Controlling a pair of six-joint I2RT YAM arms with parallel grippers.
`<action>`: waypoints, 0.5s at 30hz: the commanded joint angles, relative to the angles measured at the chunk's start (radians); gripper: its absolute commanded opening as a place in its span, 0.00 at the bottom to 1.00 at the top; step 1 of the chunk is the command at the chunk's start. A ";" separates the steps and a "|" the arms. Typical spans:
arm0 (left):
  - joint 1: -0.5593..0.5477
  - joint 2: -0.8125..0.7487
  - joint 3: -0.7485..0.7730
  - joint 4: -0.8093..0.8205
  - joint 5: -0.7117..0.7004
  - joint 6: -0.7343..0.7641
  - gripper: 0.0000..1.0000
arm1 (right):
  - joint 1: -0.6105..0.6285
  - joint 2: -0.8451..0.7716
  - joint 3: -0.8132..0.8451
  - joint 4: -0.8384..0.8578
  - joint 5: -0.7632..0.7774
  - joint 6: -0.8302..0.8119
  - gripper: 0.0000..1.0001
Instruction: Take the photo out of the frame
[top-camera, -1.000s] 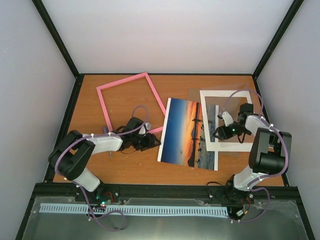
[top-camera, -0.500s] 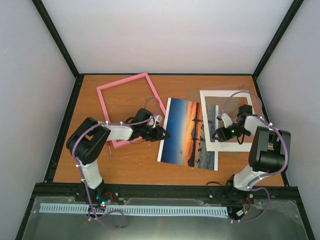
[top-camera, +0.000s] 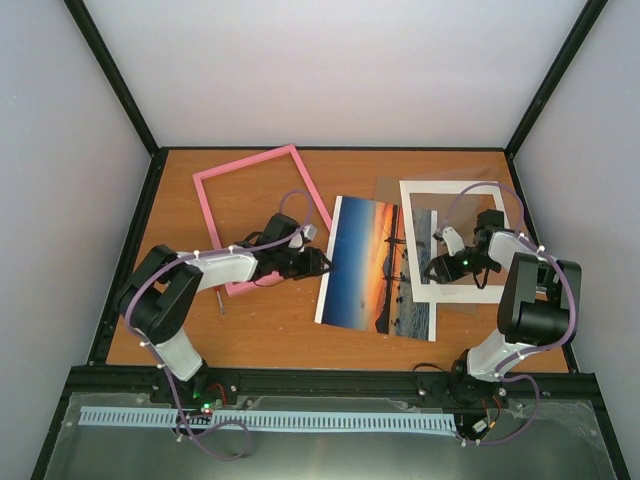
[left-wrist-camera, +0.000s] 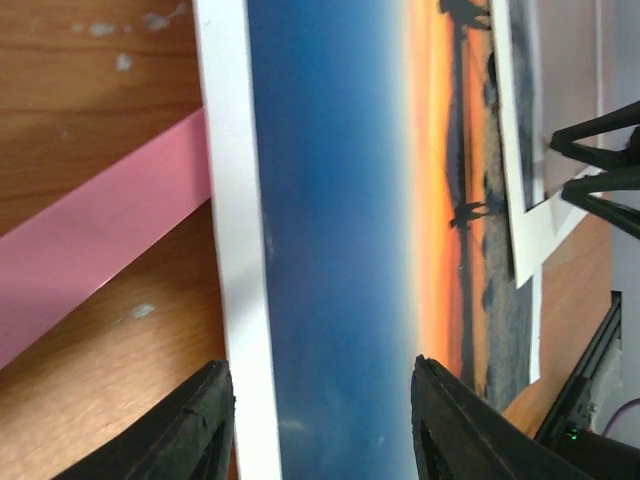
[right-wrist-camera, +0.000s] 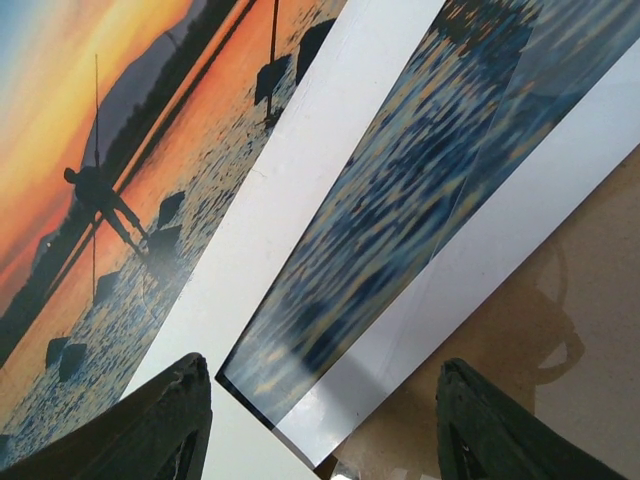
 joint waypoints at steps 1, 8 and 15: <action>0.005 0.027 -0.030 -0.025 -0.018 0.020 0.49 | 0.014 0.000 -0.004 0.002 -0.018 0.003 0.60; -0.006 0.103 0.005 0.036 0.060 0.034 0.48 | 0.014 0.000 -0.004 -0.002 -0.014 0.003 0.60; -0.016 0.162 0.019 0.171 0.160 -0.005 0.35 | 0.016 0.005 -0.005 -0.003 -0.019 0.005 0.61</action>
